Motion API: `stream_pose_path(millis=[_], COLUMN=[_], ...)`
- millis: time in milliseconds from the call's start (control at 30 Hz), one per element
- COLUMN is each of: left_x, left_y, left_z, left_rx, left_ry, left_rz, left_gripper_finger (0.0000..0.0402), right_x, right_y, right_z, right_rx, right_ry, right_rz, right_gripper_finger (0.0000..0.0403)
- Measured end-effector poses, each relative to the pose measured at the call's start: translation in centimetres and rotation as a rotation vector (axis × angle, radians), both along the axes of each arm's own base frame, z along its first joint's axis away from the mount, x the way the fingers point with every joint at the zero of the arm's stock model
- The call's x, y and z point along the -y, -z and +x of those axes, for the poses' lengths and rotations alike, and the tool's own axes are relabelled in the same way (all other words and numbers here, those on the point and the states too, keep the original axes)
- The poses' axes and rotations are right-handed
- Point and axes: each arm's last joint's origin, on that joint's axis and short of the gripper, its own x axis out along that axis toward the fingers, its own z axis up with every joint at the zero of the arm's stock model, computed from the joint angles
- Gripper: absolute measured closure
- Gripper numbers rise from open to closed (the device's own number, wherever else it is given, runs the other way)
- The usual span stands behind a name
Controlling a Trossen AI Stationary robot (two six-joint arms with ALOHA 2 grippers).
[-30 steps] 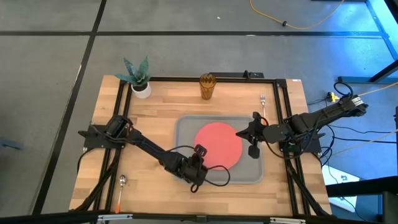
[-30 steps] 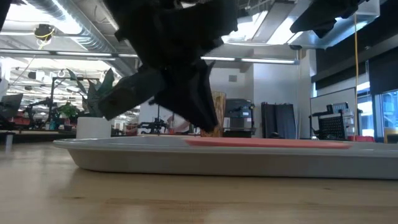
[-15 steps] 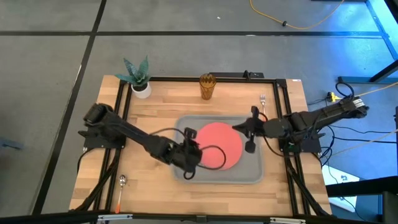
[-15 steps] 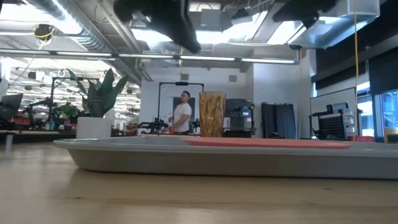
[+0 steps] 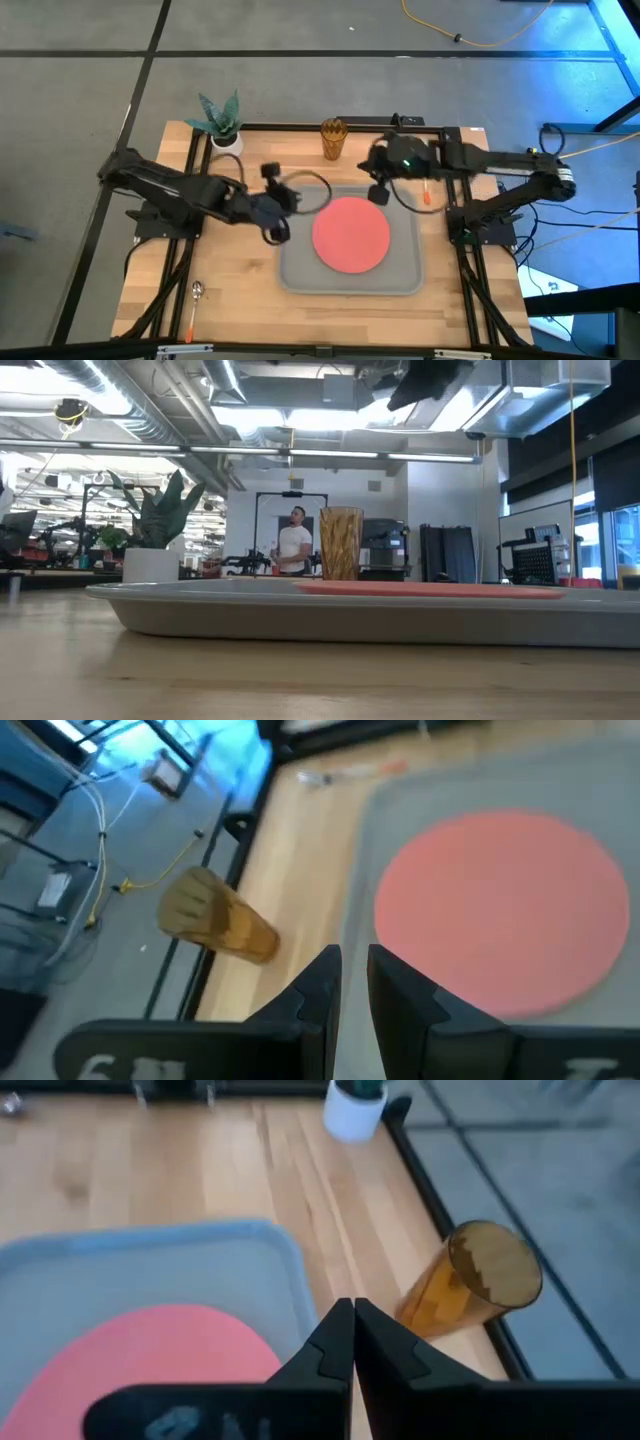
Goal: Pick and place plate/cup/fork/spoon on tray
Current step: Put the drinking glass on the top right corner of the serving tray
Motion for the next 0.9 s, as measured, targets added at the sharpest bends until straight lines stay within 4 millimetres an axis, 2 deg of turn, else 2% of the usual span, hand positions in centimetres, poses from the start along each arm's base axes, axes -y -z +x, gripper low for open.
stream_pose_path(millis=[233,333,500,700,900], left_x=[-2.6,-3.8,-5.2,-5.8,-5.8], left_y=[-2.4,-2.5,-2.5,-2.3,-2.2], left_z=[-3.0,-4.0,-4.5,-4.7,-4.8], left_rx=[0.11,0.076,0.047,0.015,-0.005], left_ry=[-0.128,-0.177,-0.231,-0.255,-0.255], left_rz=[-0.099,-0.097,-0.092,-0.085,-0.08], left_gripper_finger=[0.0354,0.0354,0.0354,0.0354,0.0354], right_x=[4.9,6.8,9.4,11.0,11.6], right_y=[-0.6,-1.0,-1.7,-1.6,0.4], right_z=[3.6,4.6,5.8,7.3,8.2], right_rx=[-0.197,-0.255,-0.302,-0.317,-0.437], right_ry=[0.083,0.135,0.197,0.181,0.02], right_rz=[0.074,0.095,0.113,0.093,0.013], right_gripper_finger=[0.0389,0.0389,0.0388,0.036,0.0321])
